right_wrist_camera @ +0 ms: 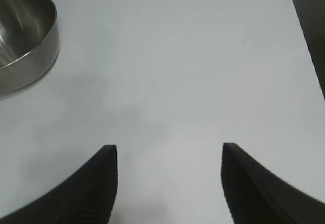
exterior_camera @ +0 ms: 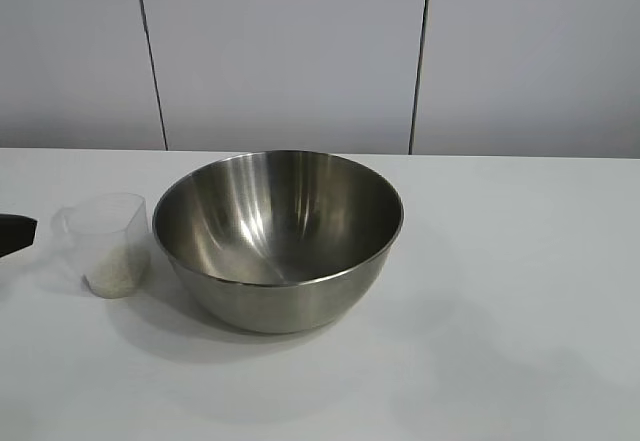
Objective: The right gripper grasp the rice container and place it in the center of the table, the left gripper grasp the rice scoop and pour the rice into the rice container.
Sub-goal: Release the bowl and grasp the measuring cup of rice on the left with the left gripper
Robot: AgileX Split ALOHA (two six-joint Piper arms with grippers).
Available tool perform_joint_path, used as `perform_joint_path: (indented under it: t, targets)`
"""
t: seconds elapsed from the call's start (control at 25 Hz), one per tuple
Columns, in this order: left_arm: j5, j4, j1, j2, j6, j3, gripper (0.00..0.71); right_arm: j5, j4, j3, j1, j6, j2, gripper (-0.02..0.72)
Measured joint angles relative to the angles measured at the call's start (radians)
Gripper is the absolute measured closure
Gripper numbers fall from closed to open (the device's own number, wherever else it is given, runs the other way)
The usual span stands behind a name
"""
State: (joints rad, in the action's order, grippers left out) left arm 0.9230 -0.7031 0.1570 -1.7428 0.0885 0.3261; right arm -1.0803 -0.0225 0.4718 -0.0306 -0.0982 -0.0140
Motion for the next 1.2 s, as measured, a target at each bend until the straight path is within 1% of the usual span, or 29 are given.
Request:
perform_joint_path:
  t: [0.32, 0.56, 0.72, 1.0, 1.2]
  targets:
    - [0.049, 0.003, 0.005, -0.139, -0.088, 0.066, 0.172, -0.001, -0.001, 0.000, 0.000, 0.000, 0.000, 0.295]
    - [0.056, 0.039, 0.005, -0.216, -0.099, 0.116, 0.173, -0.001, -0.001, 0.000, 0.000, 0.001, 0.000, 0.295]
    - [0.056, 0.041, 0.006, -0.265, -0.102, 0.147, 0.173, -0.001, -0.001, 0.000, 0.000, 0.001, 0.000, 0.295]
    - [0.095, 0.041, 0.006, -0.316, -0.102, 0.197, 0.173, -0.001, -0.001, 0.000, 0.000, 0.001, 0.000, 0.295]
    - [0.099, 0.044, 0.006, -0.317, -0.102, 0.223, 0.173, -0.002, -0.001, 0.000, 0.000, 0.001, 0.000, 0.295]
